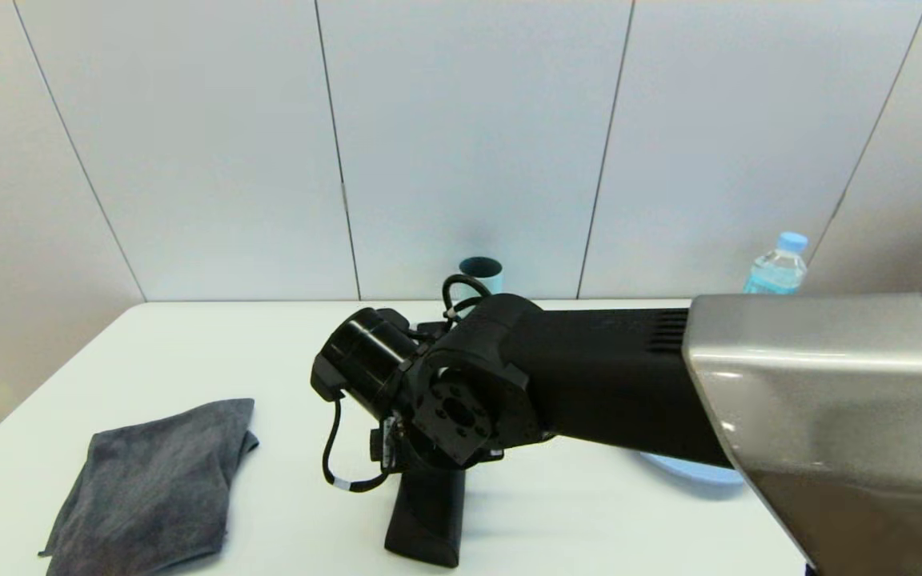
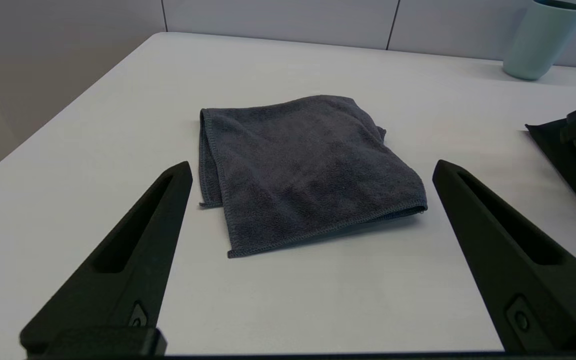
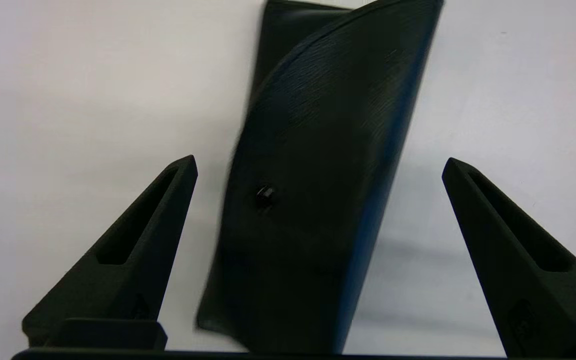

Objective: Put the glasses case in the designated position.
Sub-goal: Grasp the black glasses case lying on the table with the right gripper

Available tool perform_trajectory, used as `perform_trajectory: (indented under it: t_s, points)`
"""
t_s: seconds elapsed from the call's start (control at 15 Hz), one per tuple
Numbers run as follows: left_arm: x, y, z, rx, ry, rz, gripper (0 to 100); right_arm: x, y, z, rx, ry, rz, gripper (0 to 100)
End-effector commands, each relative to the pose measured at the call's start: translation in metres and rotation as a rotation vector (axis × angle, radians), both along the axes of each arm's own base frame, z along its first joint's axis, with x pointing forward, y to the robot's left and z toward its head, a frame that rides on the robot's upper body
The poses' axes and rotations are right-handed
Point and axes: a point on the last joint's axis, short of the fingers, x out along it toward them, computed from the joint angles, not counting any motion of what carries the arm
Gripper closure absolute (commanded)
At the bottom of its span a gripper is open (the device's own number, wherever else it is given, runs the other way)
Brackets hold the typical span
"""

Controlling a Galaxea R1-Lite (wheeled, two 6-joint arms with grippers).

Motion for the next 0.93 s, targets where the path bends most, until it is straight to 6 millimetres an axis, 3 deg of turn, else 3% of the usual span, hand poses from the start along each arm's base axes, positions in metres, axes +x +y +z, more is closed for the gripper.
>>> perform_trajectory:
  t_s: [0.07, 0.93]
  points:
    - [0.0001, 0.0, -0.0001, -0.001, 0.003, 0.0, 0, 0.0115, -0.0034, -0.0147, -0.031, 0.019, -0.029, 0]
    - [0.0001, 0.0, 0.0002, -0.001, 0.0, 0.001, 0, 0.0089, 0.0014, -0.0246, -0.051, 0.034, -0.013, 0]
